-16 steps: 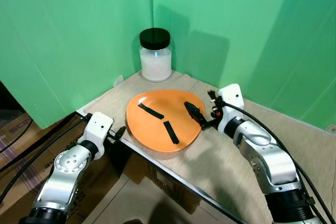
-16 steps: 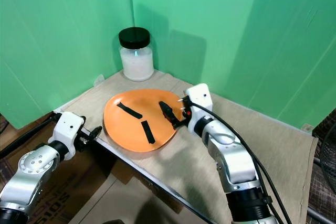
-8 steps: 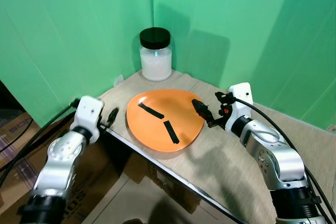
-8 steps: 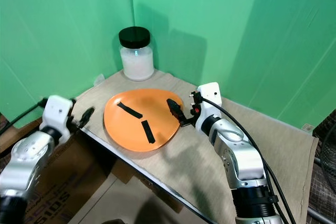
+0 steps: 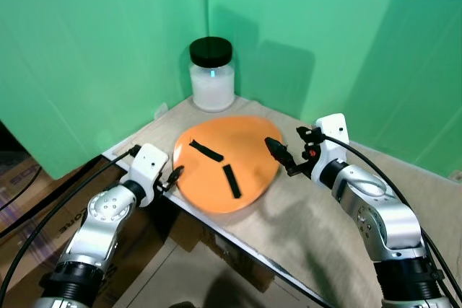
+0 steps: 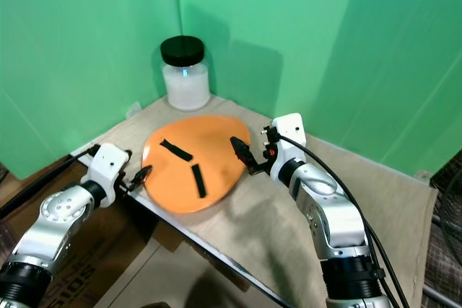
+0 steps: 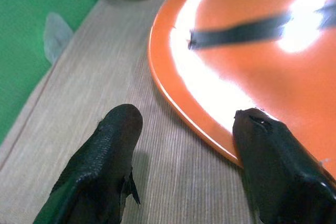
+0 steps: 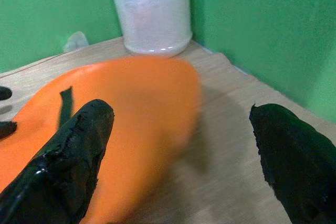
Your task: Setting the table
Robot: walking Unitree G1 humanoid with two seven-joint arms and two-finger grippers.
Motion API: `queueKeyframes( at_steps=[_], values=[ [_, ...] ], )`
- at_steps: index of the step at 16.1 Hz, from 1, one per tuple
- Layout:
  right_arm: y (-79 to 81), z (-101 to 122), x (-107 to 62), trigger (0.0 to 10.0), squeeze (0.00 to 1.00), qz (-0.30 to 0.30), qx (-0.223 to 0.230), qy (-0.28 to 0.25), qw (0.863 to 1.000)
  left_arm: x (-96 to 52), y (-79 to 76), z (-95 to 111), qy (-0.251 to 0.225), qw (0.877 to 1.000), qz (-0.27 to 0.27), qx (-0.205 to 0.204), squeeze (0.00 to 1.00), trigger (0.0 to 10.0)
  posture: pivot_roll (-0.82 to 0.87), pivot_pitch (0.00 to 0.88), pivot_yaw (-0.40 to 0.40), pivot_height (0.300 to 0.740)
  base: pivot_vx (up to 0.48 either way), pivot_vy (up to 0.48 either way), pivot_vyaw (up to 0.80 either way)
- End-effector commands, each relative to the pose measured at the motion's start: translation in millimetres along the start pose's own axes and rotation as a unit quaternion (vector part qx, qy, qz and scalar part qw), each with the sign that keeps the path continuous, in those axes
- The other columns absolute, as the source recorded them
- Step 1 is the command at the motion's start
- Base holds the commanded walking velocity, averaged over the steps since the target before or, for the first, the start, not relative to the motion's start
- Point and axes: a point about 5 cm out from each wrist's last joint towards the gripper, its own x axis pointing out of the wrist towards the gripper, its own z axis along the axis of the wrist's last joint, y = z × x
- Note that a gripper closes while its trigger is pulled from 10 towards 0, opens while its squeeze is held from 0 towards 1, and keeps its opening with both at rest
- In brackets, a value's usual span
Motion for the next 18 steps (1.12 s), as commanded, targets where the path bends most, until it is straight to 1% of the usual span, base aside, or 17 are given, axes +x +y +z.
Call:
queueKeyframes(
  at_steps=[1, 2, 3, 4, 5, 6, 7, 8, 9, 10, 11, 12, 13, 16, 18],
  values=[
    [-2.9, 3, -1.8, 10.0, 1.0, -0.007, 0.001, 0.002, 1.0, -3.5, -3.4, -20, 0.05, 0.999, -0.007, 0.004, 0.0, 10.0, -0.02, 0.0, 0.037, 0.74, 0.0, 0.0, 0.0],
    [-4.1, 2, -1.5, 10.0, 1.0, -0.01, 0.01, 0.01, 1.0, -3.8, -4.5, -21, 0.051, 0.999, -0.008, 0.004, 0.0, 10.0, -0.02, 0.0, 0.037, 0.74, 0.0, 0.0, 0.0],
    [-4.6, -2, -0.4, 10.0, 1.0, -0.007, 0.023, 0.029, 0.999, -4.0, -6.5, -22, 0.053, 0.999, -0.009, 0.004, 0.0, 10.0, -0.02, 0.0, 0.035, 0.74, 0.0, 0.0, 0.0],
    [-3.3, -6, 0.2, 10.0, 1.0, 0.004, 0.047, 0.048, 0.998, -3.9, -8.1, -23, 0.054, 0.998, -0.01, 0.005, 0.0, 10.0, -0.02, 0.0, 0.033, 0.74, 0.0, 0.0, 0.0],
    [1.3, -12, -0.3, 10.0, 1.0, 0.028, 0.076, 0.076, 0.994, -3.5, -9.4, -24, 0.055, 0.998, -0.01, 0.006, 0.0, 10.0, -0.02, 0.0, 0.032, 0.74, 0.0, 0.0, 0.0],
    [5.3, -15, -0.9, 10.0, 0.63, 0.048, 0.094, 0.088, 0.99, -3.3, -10.1, -25, 0.056, 0.998, -0.01, 0.006, 0.0, 10.0, -0.02, 0.0, 0.032, 0.74, 0.0, 0.0, 0.0],
    [11.4, -19, -1.8, 10.0, 0.0, 0.075, 0.119, 0.103, 0.985, -2.9, -11.2, -25, 0.056, 0.998, -0.011, 0.006, 0.0, 10.0, -0.02, 0.0, 0.032, 0.74, 0.0, 0.0, 0.0],
    [16.4, -23, -0.5, 10.0, 0.0, 0.087, 0.149, 0.112, 0.979, -2.5, -12.5, -25, 0.056, 0.998, -0.01, 0.005, 0.0, 10.0, -0.02, 0.0, 0.031, 0.74, 0.0, 0.0, 0.0],
    [17.7, -24, 0.4, 10.0, 0.0, 0.088, 0.165, 0.115, 0.976, -2.1, -13.4, -24, 0.055, 0.998, -0.01, 0.004, 0.0, 10.0, -0.02, 0.0, 0.029, 0.74, 0.0, 0.0, 0.0],
    [19.6, -17, 6.8, 4.7, 0.0, 0.089, 0.217, 0.093, 0.968, -1.7, -13.7, -24, 0.054, 0.999, -0.009, 0.004, 0.0, 10.0, -0.02, 0.0, 0.025, 0.74, 0.0, 0.0, 0.0],
    [20.2, -13, 10.1, 1.9, 0.0, 0.089, 0.244, 0.082, 0.962, -1.5, -13.7, -24, 0.053, 0.999, -0.008, 0.003, 0.0, 10.0, -0.02, 0.0, 0.025, 0.74, 0.0, 0.0, 0.0],
    [18.7, -12, 11.3, 0.0, 0.0, 0.085, 0.257, 0.078, 0.96, -1.4, -13.5, -24, 0.053, 0.999, -0.007, 0.004, 0.0, 10.0, -0.02, 0.0, 0.024, 0.74, 0.0, 0.0, 0.0],
    [15.8, -12, 12.5, 0.0, 0.0, 0.078, 0.278, 0.076, 0.954, -1.4, -12.6, -23, 0.051, 0.999, -0.004, 0.004, 0.0, 10.0, -0.02, 0.0, 0.021, 0.74, 0.0, 0.0, 0.0],
    [14.9, -14, 12.7, 0.0, 0.0, 0.073, 0.301, 0.083, 0.947, -2.1, -8.8, -22, 0.045, 0.999, 0.007, 0.008, 0.0, 10.0, -0.01, 0.0, 0.016, 0.74, 0.0, 0.0, 0.0],
    [16.3, -14, 13.5, 0.0, 0.0, 0.075, 0.306, 0.084, 0.945, -2.1, -7.5, -21, 0.043, 0.999, 0.01, 0.008, 0.0, 10.0, -0.01, 0.0, 0.018, 0.74, 0.0, 0.0, 0.0]
  ],
)
